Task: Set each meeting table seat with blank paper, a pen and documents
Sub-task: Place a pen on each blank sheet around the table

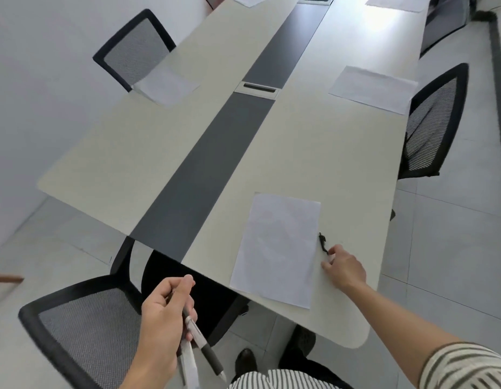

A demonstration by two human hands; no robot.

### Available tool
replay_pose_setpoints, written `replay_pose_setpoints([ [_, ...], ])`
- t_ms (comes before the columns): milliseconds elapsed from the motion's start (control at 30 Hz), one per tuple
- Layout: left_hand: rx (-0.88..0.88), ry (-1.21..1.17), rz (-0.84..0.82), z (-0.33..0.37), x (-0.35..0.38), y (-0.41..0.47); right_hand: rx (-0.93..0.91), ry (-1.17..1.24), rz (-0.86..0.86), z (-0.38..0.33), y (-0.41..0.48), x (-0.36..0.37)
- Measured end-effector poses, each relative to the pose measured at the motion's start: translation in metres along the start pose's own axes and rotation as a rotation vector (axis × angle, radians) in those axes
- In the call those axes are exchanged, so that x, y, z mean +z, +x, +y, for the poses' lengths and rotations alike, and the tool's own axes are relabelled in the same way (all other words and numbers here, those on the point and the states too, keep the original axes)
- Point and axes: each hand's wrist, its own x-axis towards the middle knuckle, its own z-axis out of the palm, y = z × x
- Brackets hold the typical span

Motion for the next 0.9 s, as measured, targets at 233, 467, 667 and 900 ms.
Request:
replay_pose_setpoints([
  [233,0.013,-0.008,-0.076,0.012,0.013,0.021,0.041,-0.036,-0.028,0.002,-0.009,-0.009],
  [467,0.095,0.046,-0.310,0.026,0.055,0.042,0.000,0.303,0.064,-0.001,-0.086,-0.044],
  [667,0.185,-0.008,-0.431,0.030,0.127,0.025,-0.083,0.784,-0.047,-0.006,-0.177,-0.090],
  [900,0.276,-0.041,-0.443,0.028,0.216,-0.014,-0.212,0.981,-0.229,0.027,-0.189,-0.126],
])
